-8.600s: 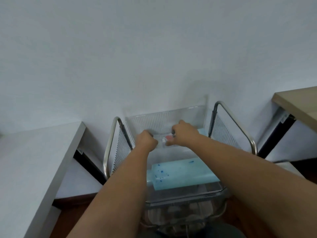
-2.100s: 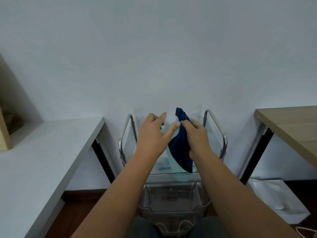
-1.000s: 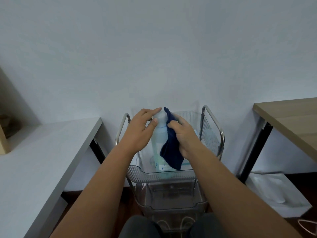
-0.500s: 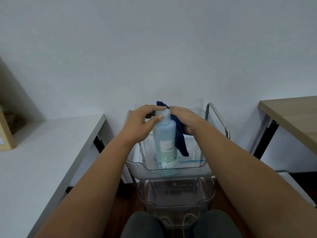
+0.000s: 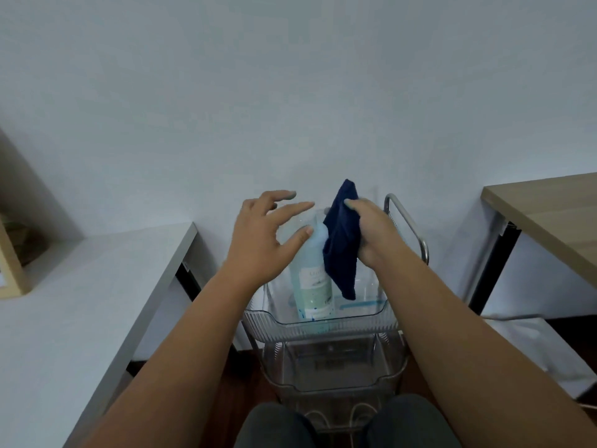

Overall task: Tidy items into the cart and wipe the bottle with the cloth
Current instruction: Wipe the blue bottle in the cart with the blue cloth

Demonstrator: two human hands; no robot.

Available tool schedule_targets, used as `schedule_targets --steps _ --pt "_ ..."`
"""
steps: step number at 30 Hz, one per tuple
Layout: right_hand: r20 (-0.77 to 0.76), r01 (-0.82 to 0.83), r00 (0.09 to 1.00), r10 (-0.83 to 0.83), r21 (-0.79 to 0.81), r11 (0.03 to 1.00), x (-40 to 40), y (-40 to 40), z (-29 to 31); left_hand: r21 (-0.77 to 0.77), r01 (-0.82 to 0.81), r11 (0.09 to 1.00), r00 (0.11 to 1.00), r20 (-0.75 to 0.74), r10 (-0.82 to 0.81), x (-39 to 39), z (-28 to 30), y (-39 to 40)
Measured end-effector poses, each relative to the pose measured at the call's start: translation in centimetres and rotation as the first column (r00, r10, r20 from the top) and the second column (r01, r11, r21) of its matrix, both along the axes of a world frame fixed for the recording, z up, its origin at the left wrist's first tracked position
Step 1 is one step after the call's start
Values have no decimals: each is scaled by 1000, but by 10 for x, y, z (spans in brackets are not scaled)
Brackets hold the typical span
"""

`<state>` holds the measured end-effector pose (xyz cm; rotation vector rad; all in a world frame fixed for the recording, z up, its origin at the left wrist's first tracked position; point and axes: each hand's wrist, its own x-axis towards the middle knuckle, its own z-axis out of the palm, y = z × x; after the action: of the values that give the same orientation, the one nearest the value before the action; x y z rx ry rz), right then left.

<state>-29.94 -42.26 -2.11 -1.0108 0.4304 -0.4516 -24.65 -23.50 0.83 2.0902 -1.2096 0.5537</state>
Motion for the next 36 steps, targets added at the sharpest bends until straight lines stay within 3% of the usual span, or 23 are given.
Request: schedule_targets --steps 3,8,12,14,17,23,28,36 --pt "136 -22 990 17 34 999 -19 5 10 -1 -97 995 994 45 97 -27 4 -13" --pt "241 -34 970 14 78 996 -41 13 23 189 -282 941 959 40 279 -48 10 -24" --pt "317 -40 947 -49 266 963 -49 4 23 58 -192 980 979 -63 196 -51 10 -19" --pt "318 -31 945 -76 317 948 -50 4 21 63 -150 987 985 -76 154 -55 10 -20" --pt "319 -51 947 -42 279 959 -53 10 17 137 -151 979 986 -56 160 -60 4 -24" --pt "372 -72 927 -47 301 951 -56 9 10 88 -165 982 955 -233 181 -55 -1 -23" --pt "383 -122 924 2 290 949 -61 11 10 152 -164 975 945 -259 199 -54 -1 -20" --pt "373 -220 921 113 256 941 -69 19 9 49 -118 992 933 -337 128 -52 -9 -15"
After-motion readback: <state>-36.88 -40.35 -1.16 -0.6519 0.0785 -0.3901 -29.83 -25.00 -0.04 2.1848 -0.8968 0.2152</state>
